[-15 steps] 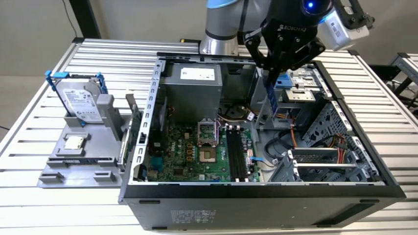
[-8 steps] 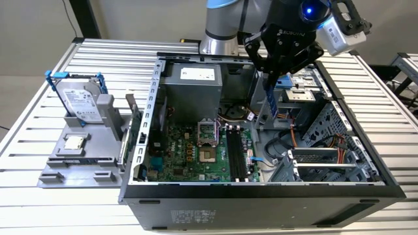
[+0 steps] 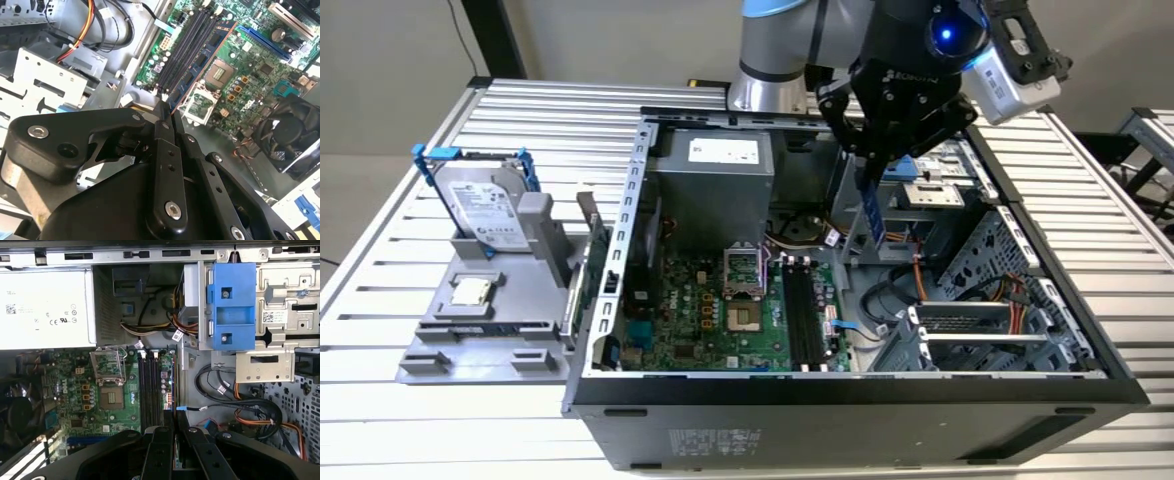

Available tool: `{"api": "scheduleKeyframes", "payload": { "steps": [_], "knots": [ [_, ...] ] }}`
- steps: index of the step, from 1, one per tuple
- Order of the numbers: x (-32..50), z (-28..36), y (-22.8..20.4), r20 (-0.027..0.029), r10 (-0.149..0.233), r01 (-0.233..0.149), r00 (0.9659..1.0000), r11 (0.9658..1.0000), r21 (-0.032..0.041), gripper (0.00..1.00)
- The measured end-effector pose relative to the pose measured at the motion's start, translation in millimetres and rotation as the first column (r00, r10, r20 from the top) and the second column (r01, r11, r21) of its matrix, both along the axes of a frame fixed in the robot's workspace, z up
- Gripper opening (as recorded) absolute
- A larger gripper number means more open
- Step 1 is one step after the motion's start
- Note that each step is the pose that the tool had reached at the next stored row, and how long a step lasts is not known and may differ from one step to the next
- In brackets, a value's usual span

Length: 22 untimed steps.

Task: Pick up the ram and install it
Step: 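Insert the ram into the slot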

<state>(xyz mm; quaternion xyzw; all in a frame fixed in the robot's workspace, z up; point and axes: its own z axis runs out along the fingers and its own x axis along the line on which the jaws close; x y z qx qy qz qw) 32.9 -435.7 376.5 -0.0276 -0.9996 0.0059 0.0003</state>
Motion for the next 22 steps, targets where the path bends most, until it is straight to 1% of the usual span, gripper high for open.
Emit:
{"api": "scheduleKeyframes", "payload": {
  "steps": [9, 13, 16, 18, 22],
  "knots": [
    [0.0, -4.4, 0.0, 0.0, 0.0, 0.0, 1.0, 1.0, -0.0012, 0.0],
    [0.0, -7.3, 0.0, 0.0001, 0.0, 0.0, 1.0, 1.0, -0.0013, 0.0],
    [0.0, -11.1, 0.0, 0.0001, 0.0, 0.0, 1.0, 1.0, -0.0019, 0.0],
    [0.0, -13.6, 0.2, 0.0001, 0.0, 0.0, 1.0, 1.0, -0.0046, 0.0],
    [0.0, -19.2, 0.2, 0.0005, 0.0, 0.0, 1.0, 1.0, -0.0048, 0.0]
  ]
}}
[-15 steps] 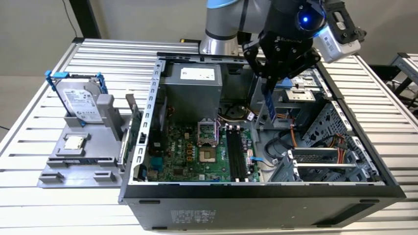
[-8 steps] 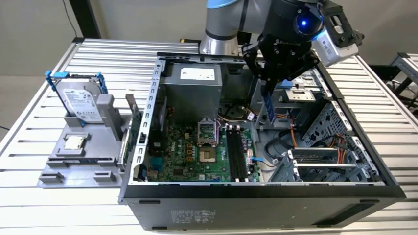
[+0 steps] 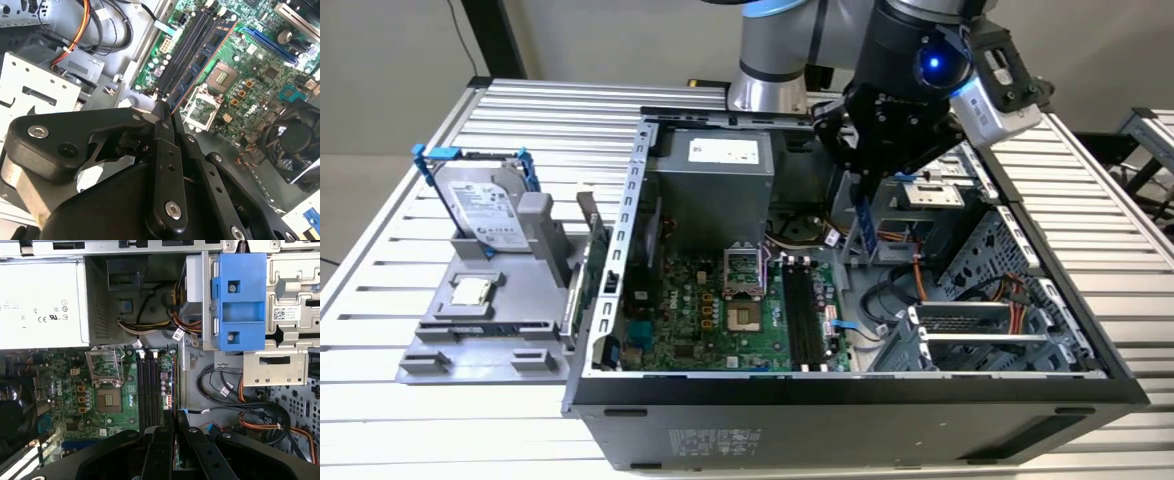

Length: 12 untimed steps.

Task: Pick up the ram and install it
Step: 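Insert the ram into the slot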

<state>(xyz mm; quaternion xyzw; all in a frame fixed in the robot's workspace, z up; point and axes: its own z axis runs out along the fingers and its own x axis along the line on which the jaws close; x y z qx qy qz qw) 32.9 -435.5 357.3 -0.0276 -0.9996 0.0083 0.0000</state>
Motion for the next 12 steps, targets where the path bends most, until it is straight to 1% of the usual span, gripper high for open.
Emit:
{"api": "scheduleKeyframes", "payload": {
  "steps": [8, 12],
  "knots": [
    [-0.2, -10.8, 0.1, 0.0018, 0.0, 0.0, 1.0, 1.0, -0.0007, 0.0],
    [-0.6, -15.8, 1.0, 0.0027, 0.0, 0.0, 1.0, 1.0, -0.0012, 0.0]
  ]
}}
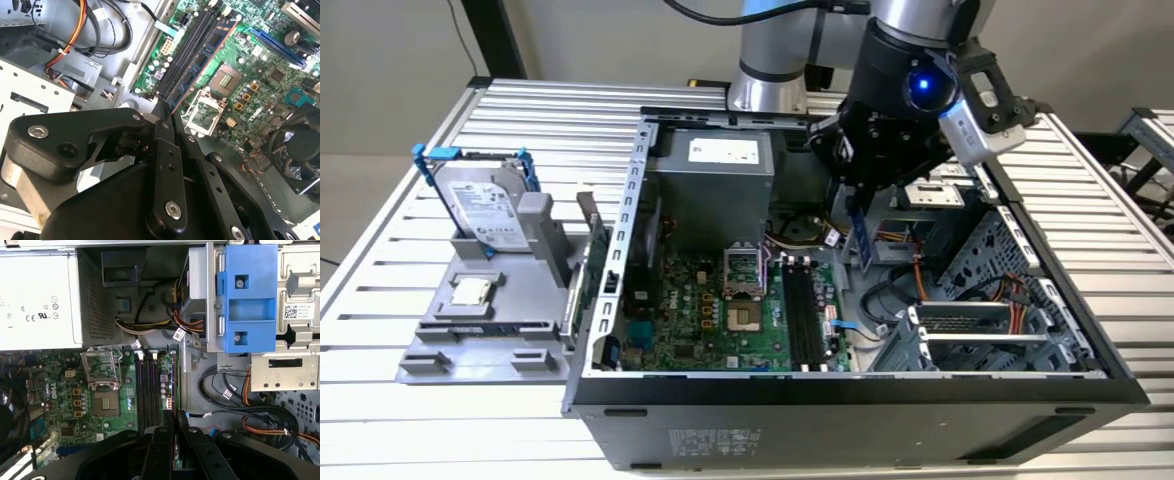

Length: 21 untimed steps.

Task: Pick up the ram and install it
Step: 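Insert the ram into the slot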

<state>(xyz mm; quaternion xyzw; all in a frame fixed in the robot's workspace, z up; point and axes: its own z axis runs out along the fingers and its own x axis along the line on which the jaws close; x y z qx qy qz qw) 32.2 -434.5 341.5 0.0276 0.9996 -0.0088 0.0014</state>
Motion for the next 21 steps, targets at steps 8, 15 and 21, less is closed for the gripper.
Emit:
{"api": "scheduleKeyframes", "payload": {
  "steps": [8, 15, 21],
  "knots": [
    [-0.4, -6.7, 3.7, 0.0001, 0.0, 0.0, 1.0, 1.0, -0.0023, 0.0],
    [-0.5, -11.1, 4.9, 0.0001, -0.012, 0.012, 0.9999, 0.9999, -0.0031, 0.0],
    [-0.7, -16.5, 5.8, 0.0002, -0.019, 0.019, 0.9998, 0.9998, -0.0045, 0.0]
  ]
}}
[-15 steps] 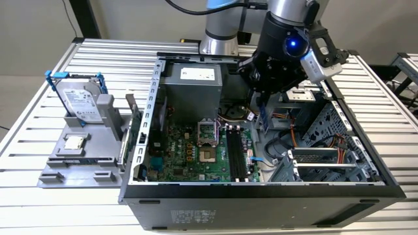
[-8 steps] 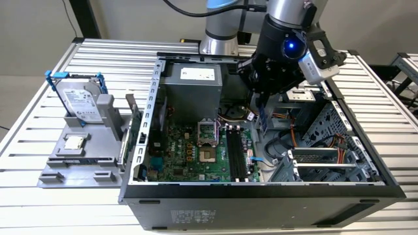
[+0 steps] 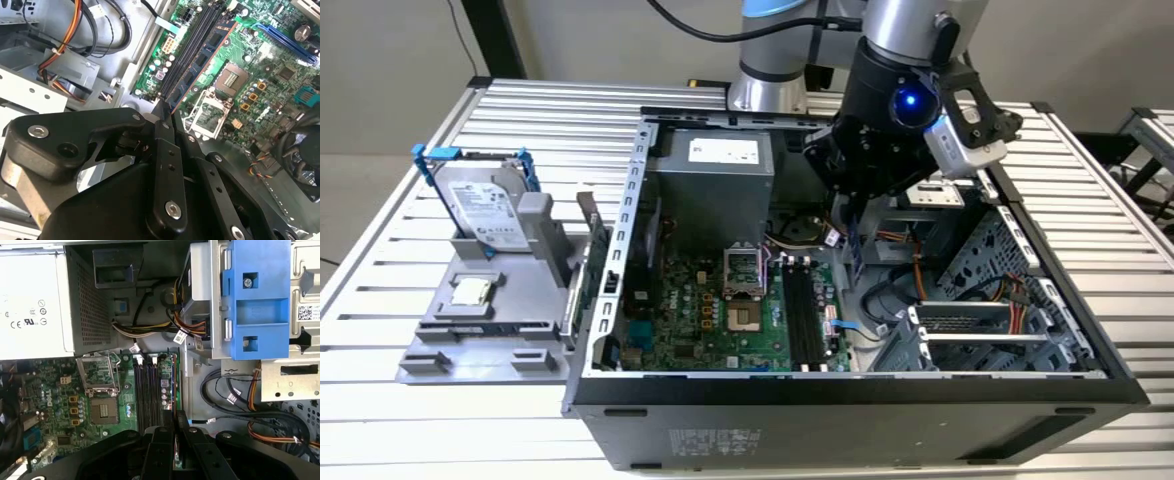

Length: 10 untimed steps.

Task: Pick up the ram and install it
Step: 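Insert the ram into the slot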

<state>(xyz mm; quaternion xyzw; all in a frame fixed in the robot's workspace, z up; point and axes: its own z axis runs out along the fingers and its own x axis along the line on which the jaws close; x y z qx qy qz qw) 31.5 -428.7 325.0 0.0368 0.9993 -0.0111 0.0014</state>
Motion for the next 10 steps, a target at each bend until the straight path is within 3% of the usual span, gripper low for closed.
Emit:
{"api": "scheduleKeyframes", "payload": {
  "steps": [10],
  "knots": [
    [0.1, -12.8, 0.0, 0.0001, -0.006, 0.006, 1.0, 1.0, -0.0002, 0.0]
  ]
}}
